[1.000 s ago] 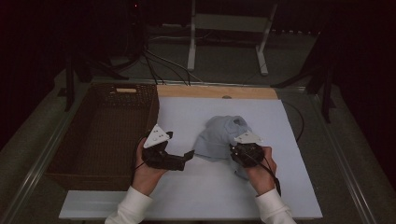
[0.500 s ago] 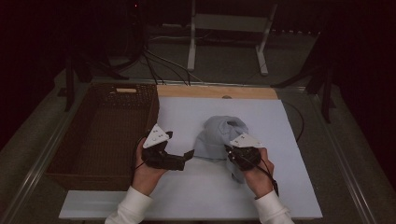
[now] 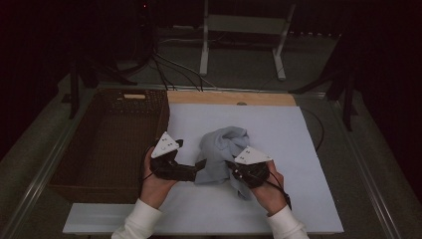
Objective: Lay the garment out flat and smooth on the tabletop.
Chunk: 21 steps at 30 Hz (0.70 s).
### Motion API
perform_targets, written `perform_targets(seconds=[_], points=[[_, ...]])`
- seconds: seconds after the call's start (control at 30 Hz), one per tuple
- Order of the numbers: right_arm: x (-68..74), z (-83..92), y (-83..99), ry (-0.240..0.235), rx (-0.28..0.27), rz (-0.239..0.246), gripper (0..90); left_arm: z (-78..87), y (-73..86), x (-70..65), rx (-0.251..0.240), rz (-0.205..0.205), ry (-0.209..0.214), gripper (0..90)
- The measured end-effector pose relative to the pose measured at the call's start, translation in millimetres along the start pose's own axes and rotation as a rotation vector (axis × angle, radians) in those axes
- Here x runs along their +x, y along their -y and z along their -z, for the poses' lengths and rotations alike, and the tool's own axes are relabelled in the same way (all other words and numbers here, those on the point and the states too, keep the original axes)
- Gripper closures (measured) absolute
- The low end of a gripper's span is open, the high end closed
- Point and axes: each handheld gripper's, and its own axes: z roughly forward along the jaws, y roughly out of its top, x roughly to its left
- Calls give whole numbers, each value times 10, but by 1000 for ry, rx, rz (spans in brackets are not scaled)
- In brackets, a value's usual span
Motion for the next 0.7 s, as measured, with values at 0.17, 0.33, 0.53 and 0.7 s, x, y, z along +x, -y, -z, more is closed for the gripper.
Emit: perform_targets(seconds=[0.17, 0.33, 0.53, 0.7], points=[[59, 31, -35, -11, 7, 37, 772, 4, -2, -2, -1, 0, 1, 1], [-53, 52, 65, 60, 39, -10, 747, 20, -8, 4, -5, 2, 0, 1], [-216, 182, 262, 149, 71, -68, 711, 20, -8, 6, -4, 2, -4, 1], [-337, 172, 379, 247, 135, -99, 500, 5, -3, -10, 1, -2, -2, 1]])
